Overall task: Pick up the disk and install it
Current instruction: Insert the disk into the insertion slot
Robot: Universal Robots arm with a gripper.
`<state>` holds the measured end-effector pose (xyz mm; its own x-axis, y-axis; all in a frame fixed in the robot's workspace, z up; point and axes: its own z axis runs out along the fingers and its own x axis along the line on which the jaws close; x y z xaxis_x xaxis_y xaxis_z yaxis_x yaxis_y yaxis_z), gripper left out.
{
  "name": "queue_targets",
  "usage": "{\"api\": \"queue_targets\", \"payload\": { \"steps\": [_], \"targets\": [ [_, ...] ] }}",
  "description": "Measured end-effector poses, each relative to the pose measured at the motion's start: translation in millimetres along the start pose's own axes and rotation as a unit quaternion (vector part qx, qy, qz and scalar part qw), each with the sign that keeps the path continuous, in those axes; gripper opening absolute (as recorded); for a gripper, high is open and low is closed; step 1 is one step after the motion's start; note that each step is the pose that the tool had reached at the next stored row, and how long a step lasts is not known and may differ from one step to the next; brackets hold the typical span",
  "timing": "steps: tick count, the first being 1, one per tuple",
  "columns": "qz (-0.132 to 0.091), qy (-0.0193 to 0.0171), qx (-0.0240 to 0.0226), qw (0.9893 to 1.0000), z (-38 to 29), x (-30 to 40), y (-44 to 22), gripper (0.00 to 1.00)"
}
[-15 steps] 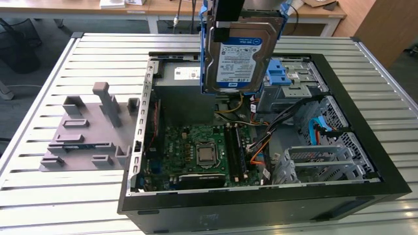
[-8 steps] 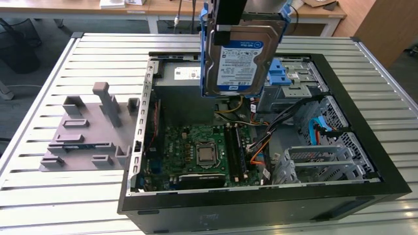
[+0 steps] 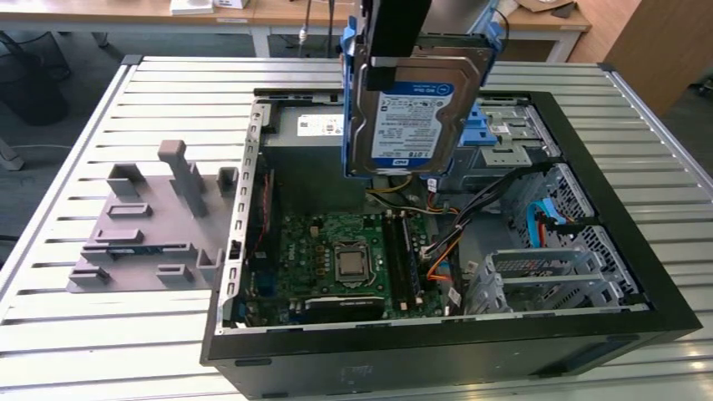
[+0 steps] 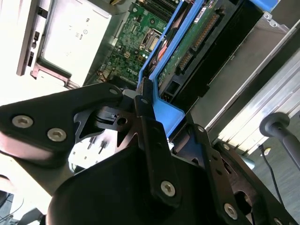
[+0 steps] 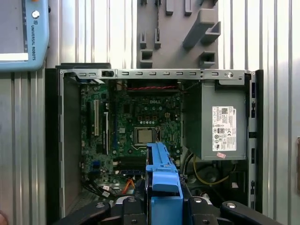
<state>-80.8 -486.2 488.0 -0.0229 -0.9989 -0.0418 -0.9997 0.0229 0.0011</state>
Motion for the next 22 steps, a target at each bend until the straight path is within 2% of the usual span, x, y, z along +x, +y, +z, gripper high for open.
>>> {"api": "queue_targets", "payload": {
  "steps": [4, 8, 13, 17, 22],
  "targets": [
    [0.0, 0.0003, 0.0, 1.0, -0.1, 6.5, -0.2, 0.36],
    [0.0, 0.0027, 0.0001, 1.0, 0.0, 9.8, -1.0, 0.36],
    [0.0, 0.0036, 0.0001, 1.0, 0.3, 10.2, -10.4, 0.36],
    [0.0, 0.0044, 0.0, 1.0, 0.5, 11.4, -13.2, 0.36],
    [0.0, 0.0048, 0.0001, 1.0, 1.0, 20.5, -14.1, 0.36]
  ]
}}
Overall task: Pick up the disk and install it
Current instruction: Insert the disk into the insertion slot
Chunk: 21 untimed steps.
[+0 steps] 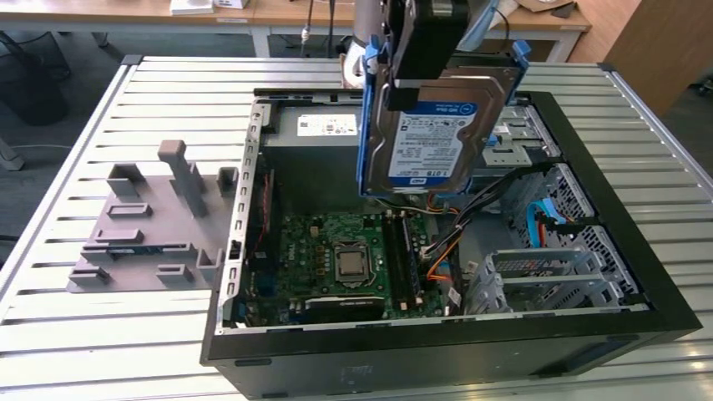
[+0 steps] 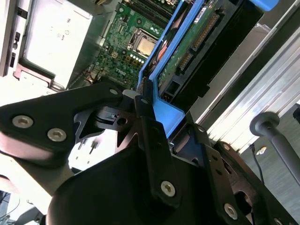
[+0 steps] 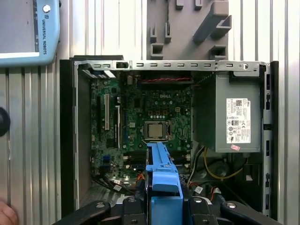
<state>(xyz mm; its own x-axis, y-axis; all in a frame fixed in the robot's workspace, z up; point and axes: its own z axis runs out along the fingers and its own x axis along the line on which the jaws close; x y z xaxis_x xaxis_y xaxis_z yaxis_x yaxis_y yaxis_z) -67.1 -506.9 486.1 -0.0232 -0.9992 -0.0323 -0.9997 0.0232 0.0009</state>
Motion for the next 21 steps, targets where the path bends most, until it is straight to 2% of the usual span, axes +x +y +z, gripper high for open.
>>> {"api": "queue_targets", "payload": {
  "steps": [9, 15, 18, 21],
  "targets": [
    [0.0, 0.0014, 0.0, 1.0, 0.8, 15.6, -1.4, 0.36],
    [0.0, 0.0015, 0.0, 1.0, 1.3, 18.0, -13.7, 0.36],
    [0.0, 0.0016, 0.0, 1.0, 1.7, 20.0, -16.1, 0.36],
    [0.0, 0.0019, 0.0001, 1.0, 2.1, 24.8, -17.1, 0.36]
  ]
}}
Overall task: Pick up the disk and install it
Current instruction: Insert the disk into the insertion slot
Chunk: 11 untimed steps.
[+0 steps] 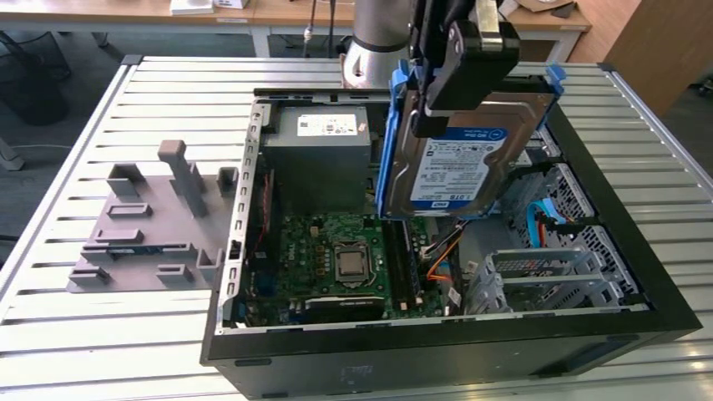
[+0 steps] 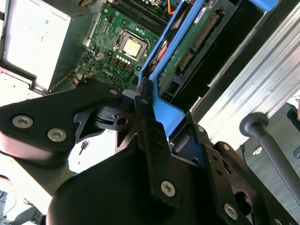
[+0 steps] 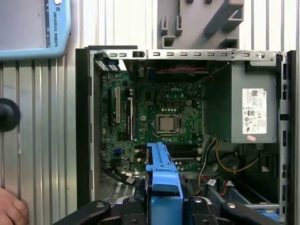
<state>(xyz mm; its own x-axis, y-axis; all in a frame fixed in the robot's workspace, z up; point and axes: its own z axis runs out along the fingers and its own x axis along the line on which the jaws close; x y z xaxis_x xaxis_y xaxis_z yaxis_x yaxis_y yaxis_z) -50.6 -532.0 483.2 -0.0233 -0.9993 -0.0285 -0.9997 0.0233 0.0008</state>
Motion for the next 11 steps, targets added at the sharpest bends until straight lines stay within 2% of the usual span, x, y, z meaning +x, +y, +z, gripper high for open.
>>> {"api": "queue_targets", "payload": {
  "steps": [7, 9, 11],
  "targets": [
    [0.0, 0.0008, 0.0, 1.0, 1.1, 12.4, -1.7, 0.36],
    [0.0, 0.0008, 0.0001, 1.0, 1.7, 14.4, -4.4, 0.36],
    [0.0, 0.001, 0.0, 1.0, 2.3, 15.2, -9.7, 0.36]
  ]
}}
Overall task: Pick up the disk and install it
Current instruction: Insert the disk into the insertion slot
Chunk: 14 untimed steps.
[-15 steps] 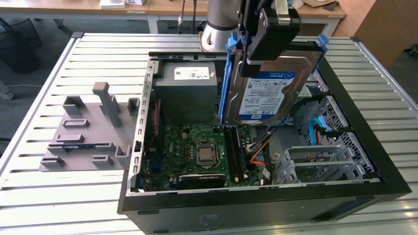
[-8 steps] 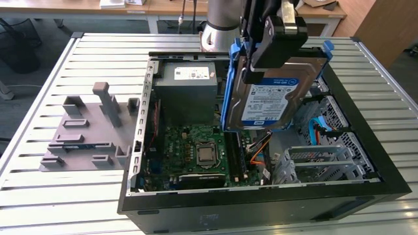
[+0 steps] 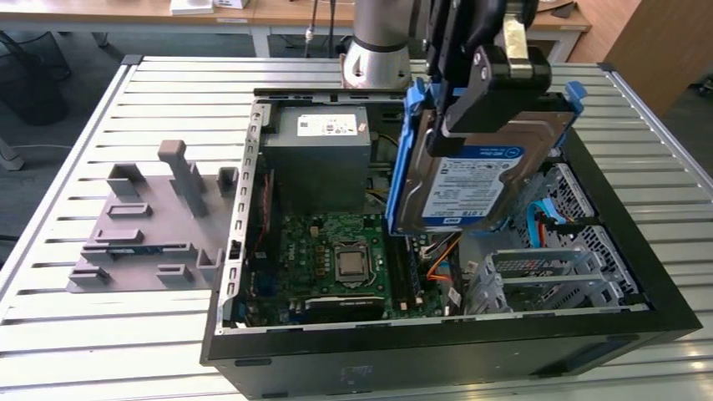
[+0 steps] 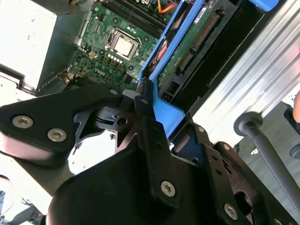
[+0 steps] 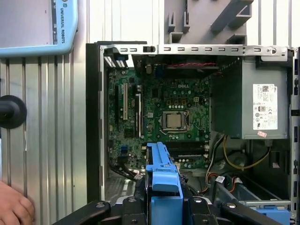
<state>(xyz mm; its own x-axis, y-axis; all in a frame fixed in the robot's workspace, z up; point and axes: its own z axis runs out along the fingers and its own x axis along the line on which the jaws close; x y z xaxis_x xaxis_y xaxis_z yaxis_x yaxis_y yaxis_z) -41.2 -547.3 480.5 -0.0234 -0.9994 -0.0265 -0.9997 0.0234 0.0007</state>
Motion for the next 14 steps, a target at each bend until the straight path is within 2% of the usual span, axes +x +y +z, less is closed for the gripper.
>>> {"api": "queue_targets", "payload": {
  "steps": [3, 6, 14],
  "targets": [
    [0.0, 0.0004, 0.0, 1.0, 0.8, 1.1, -7.1, 0.36],
    [0.0, 0.0009, 0.0, 1.0, 1.8, 2.5, -11.6, 0.36],
    [0.0, 0.0018, 0.0, 1.0, 3.6, 9.7, -14.9, 0.36]
  ]
}}
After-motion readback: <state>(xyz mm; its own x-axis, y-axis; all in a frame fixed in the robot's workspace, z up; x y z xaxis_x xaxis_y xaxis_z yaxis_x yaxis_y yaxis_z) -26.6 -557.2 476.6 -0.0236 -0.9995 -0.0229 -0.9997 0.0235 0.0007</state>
